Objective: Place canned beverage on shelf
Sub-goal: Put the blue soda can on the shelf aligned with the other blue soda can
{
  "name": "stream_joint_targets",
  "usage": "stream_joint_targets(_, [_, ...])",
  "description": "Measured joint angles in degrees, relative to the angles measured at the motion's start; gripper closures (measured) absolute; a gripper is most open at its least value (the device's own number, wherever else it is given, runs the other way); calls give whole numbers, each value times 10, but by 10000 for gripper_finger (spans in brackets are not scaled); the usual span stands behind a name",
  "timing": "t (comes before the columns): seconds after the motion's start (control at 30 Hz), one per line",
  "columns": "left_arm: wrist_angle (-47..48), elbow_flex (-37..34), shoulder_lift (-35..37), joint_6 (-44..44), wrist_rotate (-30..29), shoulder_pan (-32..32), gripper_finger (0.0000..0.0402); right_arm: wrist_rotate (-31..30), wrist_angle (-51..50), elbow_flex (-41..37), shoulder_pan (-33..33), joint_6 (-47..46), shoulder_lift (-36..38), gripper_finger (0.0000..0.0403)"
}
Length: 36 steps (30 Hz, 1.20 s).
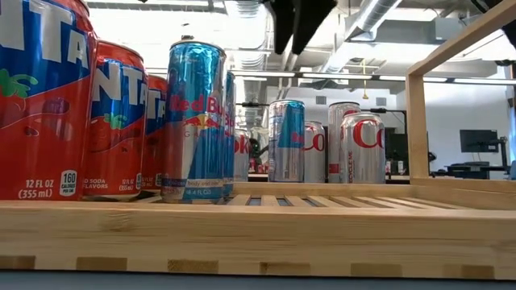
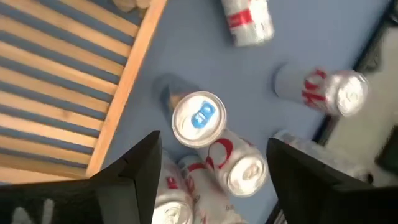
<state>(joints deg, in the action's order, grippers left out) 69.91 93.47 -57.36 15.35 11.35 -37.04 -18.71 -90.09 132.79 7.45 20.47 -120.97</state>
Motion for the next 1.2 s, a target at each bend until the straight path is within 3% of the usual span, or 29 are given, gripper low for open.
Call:
stream_joint_targets(0.23, [3, 0, 0, 0, 0, 0, 111, 63, 20, 0, -30, 55, -10, 147])
stream_joint_targets(0.5, [3, 0, 0, 2, 0, 0, 111, 70, 27, -62, -38, 159, -22, 147])
stream_joint_targets(1.2, [13, 0, 0, 21, -1, 0, 111, 83, 72, -76, -79, 156, -21, 147])
